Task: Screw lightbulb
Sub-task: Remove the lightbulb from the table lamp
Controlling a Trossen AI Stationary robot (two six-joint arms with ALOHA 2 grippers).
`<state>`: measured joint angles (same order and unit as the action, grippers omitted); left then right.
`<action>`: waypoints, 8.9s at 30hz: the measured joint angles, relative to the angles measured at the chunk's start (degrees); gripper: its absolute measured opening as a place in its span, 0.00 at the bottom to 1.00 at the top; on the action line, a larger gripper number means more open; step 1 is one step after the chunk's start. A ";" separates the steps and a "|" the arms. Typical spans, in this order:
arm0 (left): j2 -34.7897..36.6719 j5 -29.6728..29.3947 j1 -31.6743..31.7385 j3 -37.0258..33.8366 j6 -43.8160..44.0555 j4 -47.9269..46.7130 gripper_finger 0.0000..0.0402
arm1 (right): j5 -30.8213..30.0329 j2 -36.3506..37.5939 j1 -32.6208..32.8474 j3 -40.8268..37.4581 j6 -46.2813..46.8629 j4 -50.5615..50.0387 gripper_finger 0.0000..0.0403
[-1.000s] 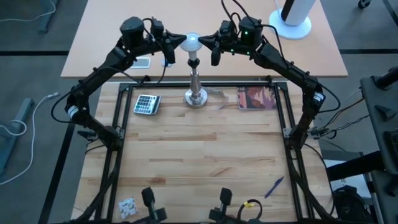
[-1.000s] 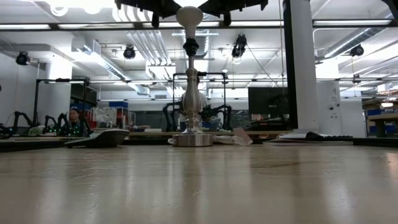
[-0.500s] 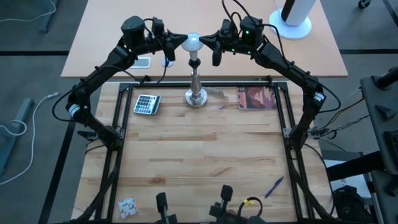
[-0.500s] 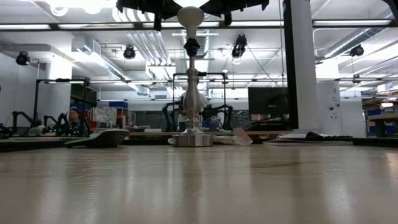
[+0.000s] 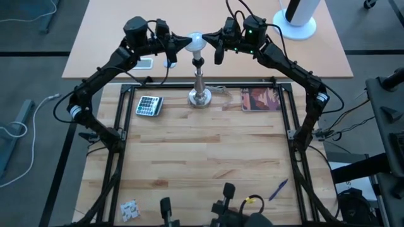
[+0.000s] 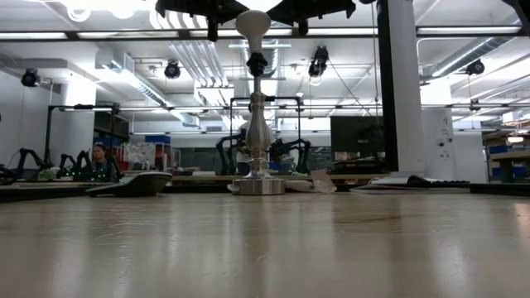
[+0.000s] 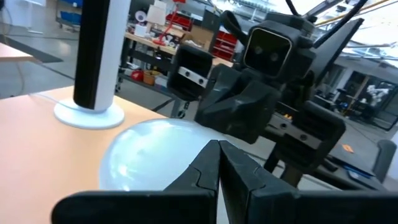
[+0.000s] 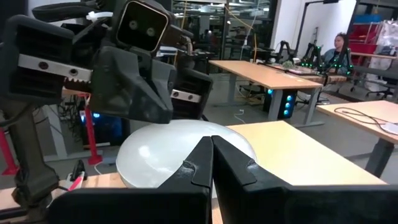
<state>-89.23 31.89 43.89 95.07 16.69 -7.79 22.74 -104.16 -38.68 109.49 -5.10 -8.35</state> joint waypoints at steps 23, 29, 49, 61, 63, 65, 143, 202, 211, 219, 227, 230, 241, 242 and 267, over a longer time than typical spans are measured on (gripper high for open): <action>1.44 -0.14 1.04 3.45 2.68 6.87 0.00 | -0.70 2.14 -0.89 5.58 3.82 -8.38 0.00; 2.38 -5.26 4.61 4.67 -4.17 -0.15 0.00 | -0.31 2.17 -1.92 9.31 5.90 -16.12 0.00; 0.66 -3.67 6.13 4.55 -9.18 5.77 0.00 | 4.42 0.45 -2.51 12.44 4.33 -10.88 0.00; -5.16 0.84 4.90 4.52 -6.61 7.07 0.00 | 8.80 -2.84 -2.53 12.39 7.34 -9.81 0.00; -5.95 1.01 4.83 4.55 -5.88 7.32 0.00 | 8.81 -2.82 -2.53 12.39 7.24 -10.01 0.00; -6.51 2.23 4.86 4.56 -4.43 7.83 0.00 | 8.76 -2.82 -2.53 12.34 6.97 -10.20 0.00; 0.31 -4.42 -0.58 4.52 -8.72 -3.45 0.00 | 13.90 1.92 -3.90 15.65 6.80 -27.78 0.00; 2.26 -5.46 -2.19 5.09 -9.08 -13.29 0.00 | 9.93 -2.60 -4.12 6.88 2.16 -7.85 0.00; 3.07 -19.20 -1.62 6.12 -16.20 -12.64 0.00 | 10.14 -2.05 -4.10 9.53 4.72 -9.20 0.00; 2.01 -26.90 -1.11 5.95 -15.78 -11.74 0.00 | 9.79 -2.21 -4.23 14.35 8.10 -13.93 0.00; 2.10 -22.53 0.24 5.95 -8.70 -11.84 0.00 | 9.55 -1.68 -4.34 19.23 5.62 -22.39 0.00; 2.12 -16.75 0.51 5.94 -8.72 -13.20 0.00 | 8.64 -1.57 -4.35 20.80 3.55 -25.69 0.00; 2.20 -14.32 0.76 5.70 -8.48 -14.77 0.04 | 10.17 -1.44 -7.39 21.11 3.55 -36.45 0.00; 2.23 -14.32 0.75 5.70 -8.82 -14.91 0.06 | 10.37 -1.44 -7.60 21.08 2.47 -37.75 0.00; 2.08 -12.83 0.77 5.36 -11.18 -16.20 0.25 | 15.35 -6.90 -2.99 17.40 0.16 -29.36 0.50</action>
<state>-87.15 19.05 44.66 100.43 5.51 -24.00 38.09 -111.06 -41.67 126.89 -4.94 -37.71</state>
